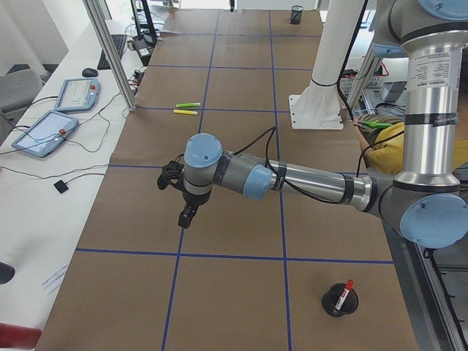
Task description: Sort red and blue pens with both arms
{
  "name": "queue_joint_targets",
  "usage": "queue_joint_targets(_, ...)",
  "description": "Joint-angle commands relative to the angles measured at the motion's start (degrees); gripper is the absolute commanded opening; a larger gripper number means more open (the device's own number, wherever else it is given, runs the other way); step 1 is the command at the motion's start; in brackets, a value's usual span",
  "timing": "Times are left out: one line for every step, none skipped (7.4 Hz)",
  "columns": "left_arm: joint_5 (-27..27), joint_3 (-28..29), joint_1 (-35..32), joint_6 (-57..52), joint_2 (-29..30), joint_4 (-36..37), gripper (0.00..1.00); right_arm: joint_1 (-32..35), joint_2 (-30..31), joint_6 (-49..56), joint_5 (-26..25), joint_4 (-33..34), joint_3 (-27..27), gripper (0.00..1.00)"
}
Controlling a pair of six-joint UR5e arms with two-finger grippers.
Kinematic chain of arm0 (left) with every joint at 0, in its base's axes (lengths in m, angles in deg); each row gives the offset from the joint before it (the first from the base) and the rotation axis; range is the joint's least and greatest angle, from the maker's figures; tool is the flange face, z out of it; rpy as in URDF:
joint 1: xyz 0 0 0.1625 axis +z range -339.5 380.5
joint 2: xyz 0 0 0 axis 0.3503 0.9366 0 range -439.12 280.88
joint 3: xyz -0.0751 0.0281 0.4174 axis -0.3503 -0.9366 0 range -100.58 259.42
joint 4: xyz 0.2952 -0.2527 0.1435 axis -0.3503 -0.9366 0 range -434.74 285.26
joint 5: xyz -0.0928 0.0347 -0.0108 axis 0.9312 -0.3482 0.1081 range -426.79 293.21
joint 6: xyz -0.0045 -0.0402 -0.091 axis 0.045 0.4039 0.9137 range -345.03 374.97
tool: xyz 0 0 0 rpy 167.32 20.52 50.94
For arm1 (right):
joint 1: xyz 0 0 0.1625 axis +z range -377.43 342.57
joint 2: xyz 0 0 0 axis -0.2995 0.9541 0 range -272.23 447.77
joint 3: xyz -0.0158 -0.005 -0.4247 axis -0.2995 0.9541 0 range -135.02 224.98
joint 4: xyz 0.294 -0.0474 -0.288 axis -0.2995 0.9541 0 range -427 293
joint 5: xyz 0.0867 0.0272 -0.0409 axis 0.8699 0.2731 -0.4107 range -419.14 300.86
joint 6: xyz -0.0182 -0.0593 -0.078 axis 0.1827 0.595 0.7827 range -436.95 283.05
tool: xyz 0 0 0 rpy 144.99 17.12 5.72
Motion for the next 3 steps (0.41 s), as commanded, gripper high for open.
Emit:
queue_joint_targets(0.00, 0.25, 0.00, 0.00, 0.00, 0.00, 1.00, -0.01, 0.00, 0.00, -0.01, 0.00, 0.10, 1.00)
queue_joint_targets(0.00, 0.51, 0.00, 0.00, 0.00, 0.00, 1.00, -0.01, 0.00, -0.09, -0.01, 0.00, 0.10, 1.00)
queue_joint_targets(0.00, 0.69, 0.09, 0.00, 0.00, 0.00, 1.00, -0.09, -0.09, -0.09, -0.10, 0.00, 0.27, 1.00)
